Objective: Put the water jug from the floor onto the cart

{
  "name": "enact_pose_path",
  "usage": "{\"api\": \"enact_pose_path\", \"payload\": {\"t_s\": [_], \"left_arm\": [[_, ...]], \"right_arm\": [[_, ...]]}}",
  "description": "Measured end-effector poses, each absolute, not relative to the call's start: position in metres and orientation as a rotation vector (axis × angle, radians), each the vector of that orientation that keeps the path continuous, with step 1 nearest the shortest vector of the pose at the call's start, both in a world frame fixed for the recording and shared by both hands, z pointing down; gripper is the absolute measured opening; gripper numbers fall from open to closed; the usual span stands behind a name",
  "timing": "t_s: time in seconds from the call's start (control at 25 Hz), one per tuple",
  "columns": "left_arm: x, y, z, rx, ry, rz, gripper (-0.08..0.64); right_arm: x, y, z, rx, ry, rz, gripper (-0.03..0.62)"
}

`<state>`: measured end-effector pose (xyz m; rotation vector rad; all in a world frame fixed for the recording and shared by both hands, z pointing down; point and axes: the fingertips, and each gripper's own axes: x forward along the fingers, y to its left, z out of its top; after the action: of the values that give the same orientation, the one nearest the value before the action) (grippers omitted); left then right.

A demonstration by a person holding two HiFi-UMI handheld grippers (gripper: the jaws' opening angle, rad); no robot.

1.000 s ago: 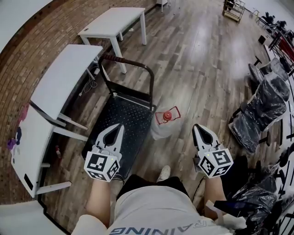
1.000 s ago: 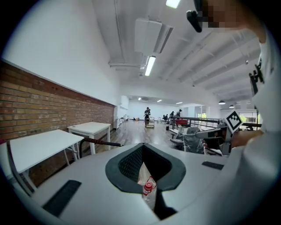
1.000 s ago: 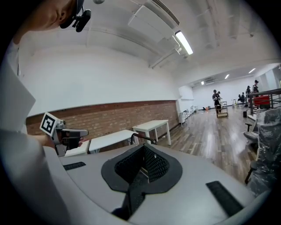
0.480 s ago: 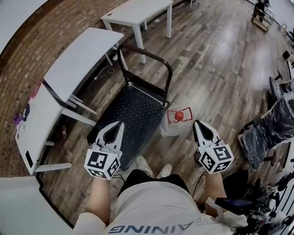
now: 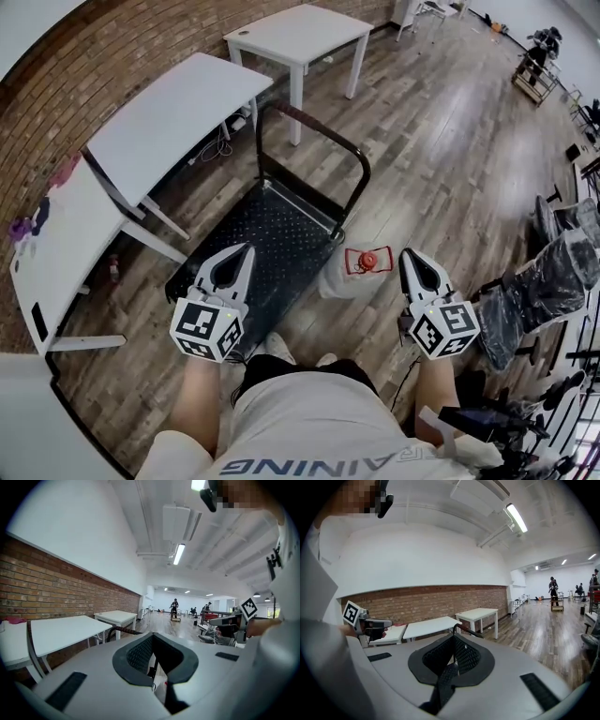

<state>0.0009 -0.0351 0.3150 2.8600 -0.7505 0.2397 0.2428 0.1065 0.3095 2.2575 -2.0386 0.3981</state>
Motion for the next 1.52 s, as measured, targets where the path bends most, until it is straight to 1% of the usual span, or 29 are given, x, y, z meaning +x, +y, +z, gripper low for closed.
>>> {"api": "enact_pose_path", "payload": {"t_s": [0.4, 0.64, 0.8, 1.12, 1.44, 1.52], "left_arm": [[-0.068, -0.084, 0.348, 2.773, -0.857, 0.252, 0.0], [-0.07, -0.09, 0.362, 2.729, -0.903, 0.27, 0.0], [-0.056, -0.092, 0.37, 2.701, -0.929, 0.283, 0.0], [0.01, -0.096, 0.392, 2.667, -0.923, 0.366, 0.0], [0.062, -0.096, 0.441, 2.627, -0.907, 0.497, 0.0], [0.07, -0.094, 0.455, 2.615, -0.904, 0.525, 0.0]], "right_arm": [[0.212, 0.047, 0.317, 2.201, -2.029, 0.399, 0.003], [0.224, 0.022, 0.337, 2.17, -2.042, 0.426, 0.005], [0.244, 0.015, 0.36, 2.157, -2.032, 0.471, 0.005], [0.316, 0.011, 0.426, 2.127, -1.961, 0.608, 0.009], [0.375, 0.013, 0.525, 2.107, -1.877, 0.761, 0.067], [0.385, 0.015, 0.556, 2.087, -1.855, 0.801, 0.101]]}}
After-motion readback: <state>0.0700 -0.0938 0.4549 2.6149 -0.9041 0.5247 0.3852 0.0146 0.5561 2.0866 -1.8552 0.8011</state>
